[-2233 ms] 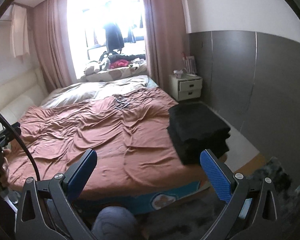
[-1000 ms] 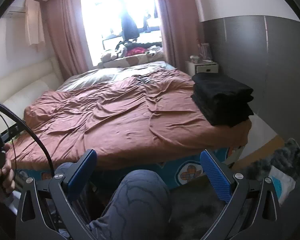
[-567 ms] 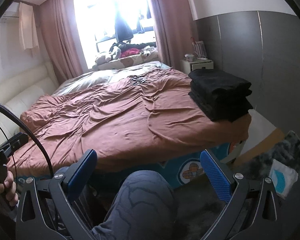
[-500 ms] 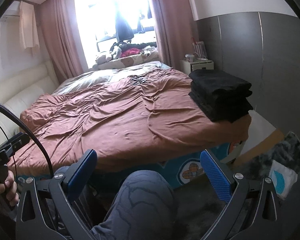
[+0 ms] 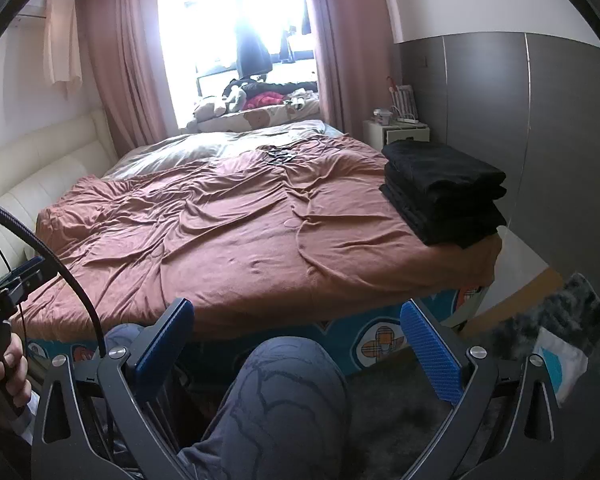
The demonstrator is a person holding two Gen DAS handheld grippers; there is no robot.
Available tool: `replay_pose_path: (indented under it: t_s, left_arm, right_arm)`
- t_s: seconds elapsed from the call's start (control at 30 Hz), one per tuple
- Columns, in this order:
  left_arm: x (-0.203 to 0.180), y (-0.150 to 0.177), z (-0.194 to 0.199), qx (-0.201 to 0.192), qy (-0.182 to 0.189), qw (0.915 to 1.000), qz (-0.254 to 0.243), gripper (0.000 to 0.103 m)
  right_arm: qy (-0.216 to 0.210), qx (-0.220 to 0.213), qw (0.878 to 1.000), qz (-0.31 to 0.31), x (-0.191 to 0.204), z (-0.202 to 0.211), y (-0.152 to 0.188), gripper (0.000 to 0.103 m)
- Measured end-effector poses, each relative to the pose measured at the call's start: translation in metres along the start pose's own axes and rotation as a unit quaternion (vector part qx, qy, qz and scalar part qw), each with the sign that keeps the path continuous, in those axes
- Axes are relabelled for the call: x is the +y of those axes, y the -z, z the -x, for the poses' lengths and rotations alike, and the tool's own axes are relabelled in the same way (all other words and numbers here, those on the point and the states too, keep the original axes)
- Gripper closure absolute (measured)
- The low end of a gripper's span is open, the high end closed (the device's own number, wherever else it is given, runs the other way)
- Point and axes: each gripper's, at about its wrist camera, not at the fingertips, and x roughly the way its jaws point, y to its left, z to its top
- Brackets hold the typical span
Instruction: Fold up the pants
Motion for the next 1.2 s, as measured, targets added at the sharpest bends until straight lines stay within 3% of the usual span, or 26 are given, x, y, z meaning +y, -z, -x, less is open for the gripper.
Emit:
replay_pose_path:
  t_s: [1.2]
  left_arm:
    - [0.0017,0.0027,0.0057,0.001,-0.001,1.0,0.008,0.0]
  right_arm:
    - [-0.001,0.003,1.0,0.01,0.0064,0.0058,-0.0025,0.0]
